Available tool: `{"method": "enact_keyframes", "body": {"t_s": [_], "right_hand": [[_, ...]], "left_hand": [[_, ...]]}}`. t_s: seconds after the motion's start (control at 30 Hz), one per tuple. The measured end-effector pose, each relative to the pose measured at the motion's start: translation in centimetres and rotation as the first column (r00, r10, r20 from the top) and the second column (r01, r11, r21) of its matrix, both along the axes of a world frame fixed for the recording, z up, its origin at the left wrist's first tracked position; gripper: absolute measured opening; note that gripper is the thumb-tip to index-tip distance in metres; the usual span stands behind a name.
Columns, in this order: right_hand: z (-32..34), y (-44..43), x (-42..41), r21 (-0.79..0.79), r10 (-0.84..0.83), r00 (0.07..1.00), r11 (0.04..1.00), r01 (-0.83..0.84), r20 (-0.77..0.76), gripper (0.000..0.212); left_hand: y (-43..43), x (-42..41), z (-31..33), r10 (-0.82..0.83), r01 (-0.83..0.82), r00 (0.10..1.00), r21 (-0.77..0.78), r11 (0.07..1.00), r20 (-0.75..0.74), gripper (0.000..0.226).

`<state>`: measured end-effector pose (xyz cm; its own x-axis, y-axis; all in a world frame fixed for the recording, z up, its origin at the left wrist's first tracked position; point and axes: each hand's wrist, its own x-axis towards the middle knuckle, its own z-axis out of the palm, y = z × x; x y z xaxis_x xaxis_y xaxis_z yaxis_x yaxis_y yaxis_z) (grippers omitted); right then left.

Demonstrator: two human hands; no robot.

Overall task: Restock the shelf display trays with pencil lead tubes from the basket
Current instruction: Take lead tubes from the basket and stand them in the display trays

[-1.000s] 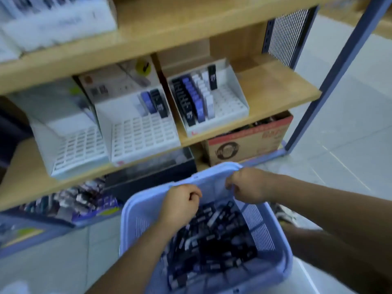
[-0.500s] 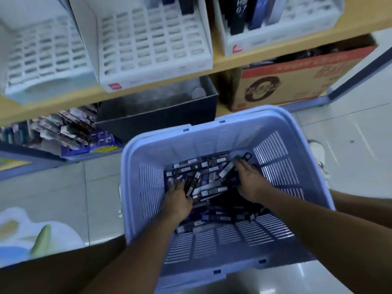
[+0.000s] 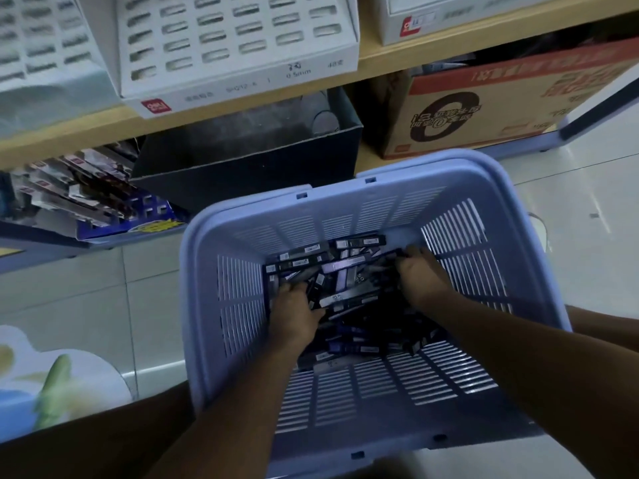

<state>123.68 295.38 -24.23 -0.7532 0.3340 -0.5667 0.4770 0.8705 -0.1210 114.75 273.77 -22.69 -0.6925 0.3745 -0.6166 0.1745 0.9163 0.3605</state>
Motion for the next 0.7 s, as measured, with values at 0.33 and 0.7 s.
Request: {"method": "enact_keyframes", "body": {"t_s": [0.33, 0.7], "right_hand": [[3.9, -1.7, -0.9, -0.665, -0.701, 0.696, 0.446, 0.600, 0.157, 0.010], [13.9, -5.6, -1.6, -0.751, -0.652, 0.467, -0.249, 0.612, 0.597, 0.035]], "left_hand": [[0.9, -0.6, 2.5, 0.295, -0.299, 0.954, 0.129, 0.946, 0.050, 0.020], [5.3, -0.7, 12.4, 0.347, -0.603, 0.772, 0.440, 0.665, 0.533, 0.009]]}}
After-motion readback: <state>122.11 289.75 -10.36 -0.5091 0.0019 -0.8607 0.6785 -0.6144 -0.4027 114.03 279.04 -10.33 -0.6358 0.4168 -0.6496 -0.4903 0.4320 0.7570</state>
